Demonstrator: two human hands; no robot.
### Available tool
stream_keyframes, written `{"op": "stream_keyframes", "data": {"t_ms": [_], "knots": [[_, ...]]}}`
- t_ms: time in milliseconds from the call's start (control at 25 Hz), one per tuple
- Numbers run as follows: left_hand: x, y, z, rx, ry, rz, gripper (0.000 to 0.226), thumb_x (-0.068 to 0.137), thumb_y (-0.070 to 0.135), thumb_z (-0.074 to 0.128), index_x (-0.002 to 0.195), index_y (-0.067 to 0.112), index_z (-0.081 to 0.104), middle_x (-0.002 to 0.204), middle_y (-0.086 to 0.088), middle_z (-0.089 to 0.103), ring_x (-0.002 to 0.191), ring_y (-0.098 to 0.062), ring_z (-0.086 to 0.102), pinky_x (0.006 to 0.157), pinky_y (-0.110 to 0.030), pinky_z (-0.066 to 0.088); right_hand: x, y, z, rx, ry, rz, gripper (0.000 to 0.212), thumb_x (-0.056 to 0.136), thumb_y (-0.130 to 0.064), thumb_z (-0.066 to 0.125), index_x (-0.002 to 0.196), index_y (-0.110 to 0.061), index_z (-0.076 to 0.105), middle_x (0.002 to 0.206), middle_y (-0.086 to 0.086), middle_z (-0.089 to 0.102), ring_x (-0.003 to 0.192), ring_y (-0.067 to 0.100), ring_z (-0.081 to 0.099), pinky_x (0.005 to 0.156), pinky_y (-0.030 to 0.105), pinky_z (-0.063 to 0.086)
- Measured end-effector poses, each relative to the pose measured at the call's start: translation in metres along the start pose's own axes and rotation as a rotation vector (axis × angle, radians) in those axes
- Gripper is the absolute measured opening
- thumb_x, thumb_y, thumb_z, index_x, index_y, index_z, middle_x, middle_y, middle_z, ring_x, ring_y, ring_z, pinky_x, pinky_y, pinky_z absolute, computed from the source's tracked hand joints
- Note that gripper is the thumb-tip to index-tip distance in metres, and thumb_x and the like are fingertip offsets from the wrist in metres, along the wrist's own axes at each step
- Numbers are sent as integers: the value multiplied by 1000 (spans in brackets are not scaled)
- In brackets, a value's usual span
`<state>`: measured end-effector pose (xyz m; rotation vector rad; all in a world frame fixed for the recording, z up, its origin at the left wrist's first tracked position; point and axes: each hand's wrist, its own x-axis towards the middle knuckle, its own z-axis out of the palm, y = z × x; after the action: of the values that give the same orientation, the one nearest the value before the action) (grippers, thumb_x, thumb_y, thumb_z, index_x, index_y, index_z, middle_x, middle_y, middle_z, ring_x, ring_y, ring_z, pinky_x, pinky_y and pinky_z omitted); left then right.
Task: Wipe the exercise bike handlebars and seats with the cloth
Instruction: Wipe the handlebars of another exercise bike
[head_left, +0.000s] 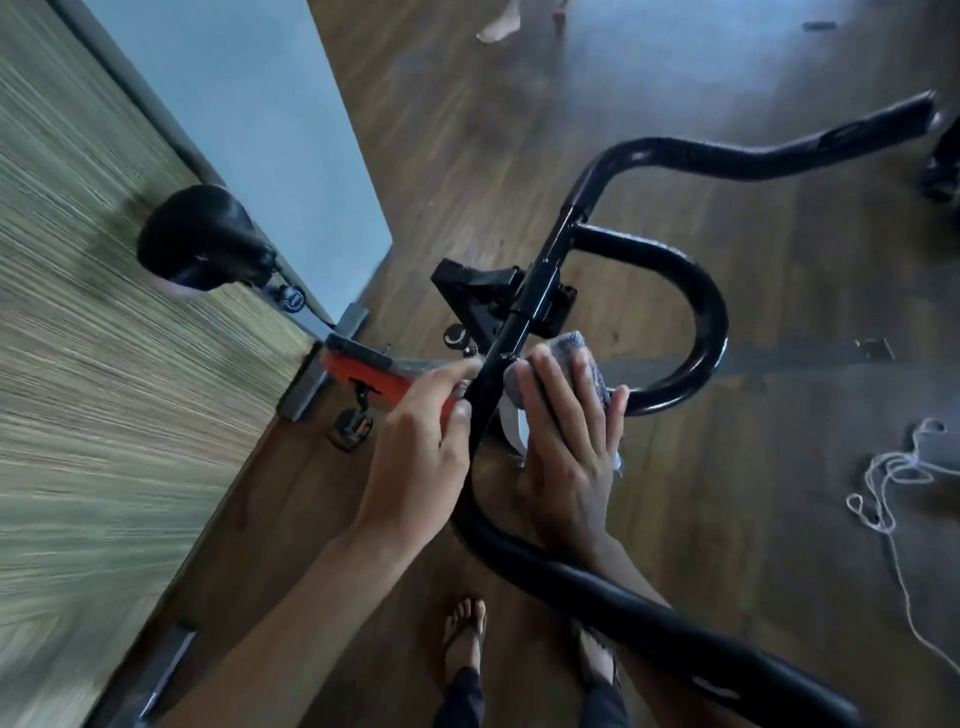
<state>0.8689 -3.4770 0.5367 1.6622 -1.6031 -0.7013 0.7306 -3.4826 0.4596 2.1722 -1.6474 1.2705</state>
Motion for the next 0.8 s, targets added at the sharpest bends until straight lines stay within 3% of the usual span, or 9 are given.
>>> {"op": "stream_keyframes", "data": {"t_ms": [80,200,360,440,600,720,800], "knots": [[9,-1,1,-4,-41,33,42,97,-3,52,135,13,60,130,12,59,123,6,51,105,-6,35,3,-12,18,-126,40,104,39,109,-25,39,146,-16,46,152,0,46,152,13,20,125,43,1],[7,-5,6,-23,-43,61,45,97,-6,49,138,11,58,133,11,57,128,6,47,108,-6,33,1,-24,33,-168,9,197,52,101,-30,43,151,-19,33,157,-6,29,154,5,3,123,41,-11],[-1,-5,16,-24,-25,64,48,97,-9,45,141,9,56,141,5,57,134,2,46,111,-11,33,-4,-14,24,-126,-53,135,50,109,-42,18,151,-20,32,156,-3,30,154,4,-3,123,37,-13],[-2,-4,19,-5,-16,70,49,97,-11,45,140,8,56,142,1,57,135,0,45,113,-13,33,-8,2,15,-164,-2,102,44,111,-38,21,148,-19,38,153,-1,35,154,6,0,123,40,-11],[-5,-2,24,56,19,86,49,96,-13,44,140,5,55,142,-3,57,136,-4,44,114,-14,31,-9,8,13,-100,219,274,36,112,-26,33,141,-11,46,148,4,43,154,11,6,123,45,-10],[-7,0,29,106,53,92,48,97,-12,43,141,5,54,145,-6,55,138,-7,44,116,-20,33,-13,21,11,-100,130,120,38,107,-16,41,145,-12,40,154,-1,35,155,11,-1,123,44,-14],[-9,3,35,189,52,129,47,98,-9,43,142,5,53,147,-7,52,142,-14,42,117,-32,36,-16,42,3,-58,124,83,44,102,-12,48,145,-12,41,158,-3,30,155,11,0,122,44,-14]]}}
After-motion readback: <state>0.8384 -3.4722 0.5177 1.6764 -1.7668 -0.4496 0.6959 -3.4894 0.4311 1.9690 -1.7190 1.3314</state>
